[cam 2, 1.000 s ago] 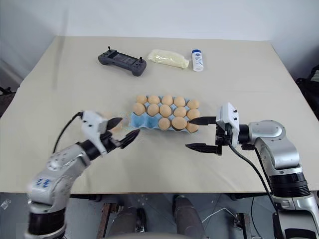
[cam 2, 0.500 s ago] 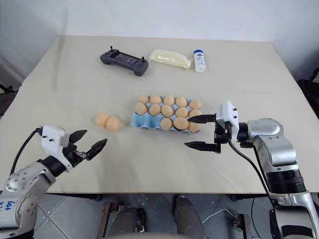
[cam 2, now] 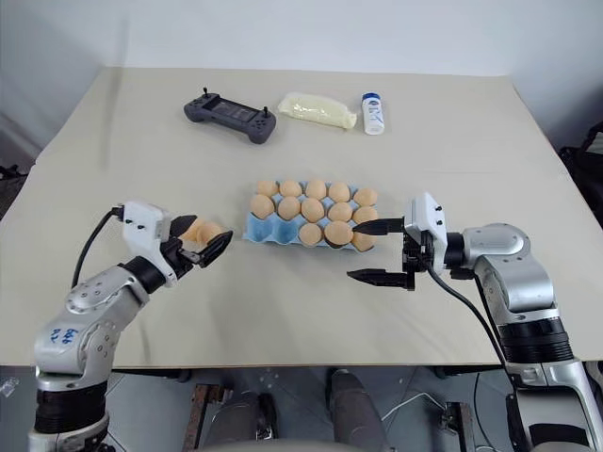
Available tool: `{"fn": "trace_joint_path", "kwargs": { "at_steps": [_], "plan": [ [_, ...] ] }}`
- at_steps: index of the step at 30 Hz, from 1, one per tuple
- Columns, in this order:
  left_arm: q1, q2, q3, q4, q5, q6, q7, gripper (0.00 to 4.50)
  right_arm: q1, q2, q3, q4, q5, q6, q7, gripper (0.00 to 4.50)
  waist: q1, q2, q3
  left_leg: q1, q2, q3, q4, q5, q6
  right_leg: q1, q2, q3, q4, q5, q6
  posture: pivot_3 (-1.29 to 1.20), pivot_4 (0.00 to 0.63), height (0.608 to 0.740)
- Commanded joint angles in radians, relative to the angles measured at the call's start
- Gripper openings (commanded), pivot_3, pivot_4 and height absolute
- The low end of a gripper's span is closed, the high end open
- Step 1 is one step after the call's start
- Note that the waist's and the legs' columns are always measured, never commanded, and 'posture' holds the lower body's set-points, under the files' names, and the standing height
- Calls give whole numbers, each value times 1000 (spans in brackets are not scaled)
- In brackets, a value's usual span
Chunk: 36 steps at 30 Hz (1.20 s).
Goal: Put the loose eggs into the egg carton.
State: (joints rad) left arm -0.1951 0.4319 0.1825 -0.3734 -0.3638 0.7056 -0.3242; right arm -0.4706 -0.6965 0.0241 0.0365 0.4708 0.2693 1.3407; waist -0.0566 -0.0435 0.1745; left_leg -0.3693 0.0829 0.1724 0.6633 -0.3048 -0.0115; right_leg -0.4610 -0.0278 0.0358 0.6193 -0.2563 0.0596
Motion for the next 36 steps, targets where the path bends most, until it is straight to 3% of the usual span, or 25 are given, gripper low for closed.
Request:
{"fn": "trace_joint_path", "kwargs": {
  "at_steps": [1, 36],
  "plan": [
    [-37, 6, -11, 4, 18, -6, 11, 4445, 3, -7, -16, -27, 8, -5, 1, 4500, 0, 0, 0, 0, 0, 0, 0, 0, 0, 0, 0, 0, 0, 0, 0, 0, 150, 740],
    [-163, 29, -99, 189, 85, -21, -80, 4445, 7, -1, -5, -72, 8, 31, -45, 4500, 2, 0, 0, 0, 0, 0, 0, 0, 0, 0, -1, 0, 0, 0, 0, 0, 150, 740]
  ]
}}
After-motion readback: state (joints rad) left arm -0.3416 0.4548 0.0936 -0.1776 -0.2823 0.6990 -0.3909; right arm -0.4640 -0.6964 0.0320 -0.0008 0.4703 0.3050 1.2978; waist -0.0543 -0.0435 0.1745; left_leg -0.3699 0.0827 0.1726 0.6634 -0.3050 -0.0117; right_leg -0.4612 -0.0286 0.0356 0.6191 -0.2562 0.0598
